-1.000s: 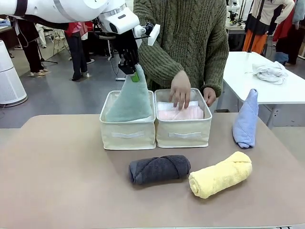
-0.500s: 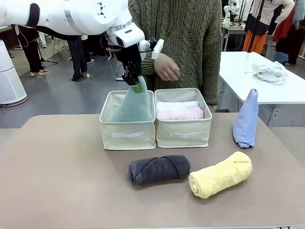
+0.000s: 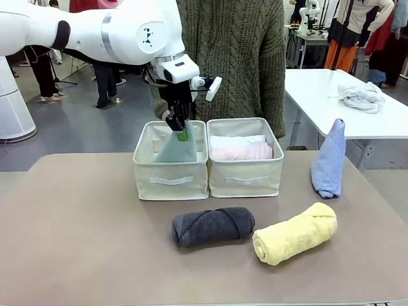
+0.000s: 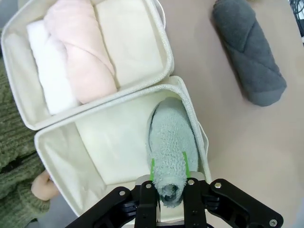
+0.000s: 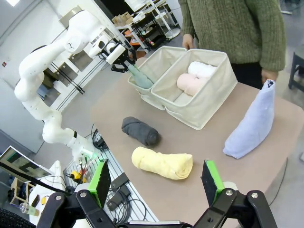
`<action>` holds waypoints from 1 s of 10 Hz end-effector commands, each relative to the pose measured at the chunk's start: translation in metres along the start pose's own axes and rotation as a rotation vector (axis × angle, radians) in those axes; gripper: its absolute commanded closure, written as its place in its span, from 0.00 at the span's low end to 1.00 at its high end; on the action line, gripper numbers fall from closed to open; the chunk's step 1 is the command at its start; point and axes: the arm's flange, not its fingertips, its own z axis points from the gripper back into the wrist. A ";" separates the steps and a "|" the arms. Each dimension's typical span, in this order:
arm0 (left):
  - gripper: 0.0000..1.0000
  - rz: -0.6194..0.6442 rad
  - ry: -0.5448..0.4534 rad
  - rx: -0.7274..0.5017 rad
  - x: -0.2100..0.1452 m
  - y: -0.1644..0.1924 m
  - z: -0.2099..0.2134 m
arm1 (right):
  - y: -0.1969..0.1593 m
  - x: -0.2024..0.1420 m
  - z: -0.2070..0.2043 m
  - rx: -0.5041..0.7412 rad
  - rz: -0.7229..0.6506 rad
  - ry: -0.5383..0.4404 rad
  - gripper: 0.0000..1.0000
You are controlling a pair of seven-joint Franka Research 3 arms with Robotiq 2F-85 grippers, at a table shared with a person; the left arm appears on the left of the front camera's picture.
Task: Sort the towels based on their folding style.
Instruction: Pick up one triangle-folded towel and place it in the left Fabric basket.
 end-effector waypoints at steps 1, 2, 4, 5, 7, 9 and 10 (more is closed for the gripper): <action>0.83 0.098 0.053 -0.026 0.006 0.001 -0.009 | -0.001 0.001 0.001 0.015 0.017 -0.019 0.00; 0.83 0.131 0.069 -0.029 0.007 0.000 -0.016 | -0.001 0.001 0.001 0.015 0.017 -0.019 0.00; 0.83 0.156 0.085 -0.031 0.010 0.002 -0.031 | -0.001 0.001 0.001 0.015 0.017 -0.019 0.00; 0.83 0.160 0.088 -0.037 0.010 0.003 -0.038 | -0.001 0.001 0.001 0.015 0.017 -0.019 0.00; 0.83 0.176 0.071 -0.102 0.009 0.007 -0.057 | -0.001 0.001 0.001 0.015 0.017 -0.019 0.00; 0.83 0.170 0.069 -0.082 0.008 0.008 -0.061 | -0.001 0.001 0.001 0.015 0.017 -0.019 0.00; 0.35 0.166 0.069 -0.073 0.008 0.007 -0.058 | -0.001 0.001 0.001 0.015 0.017 -0.019 0.00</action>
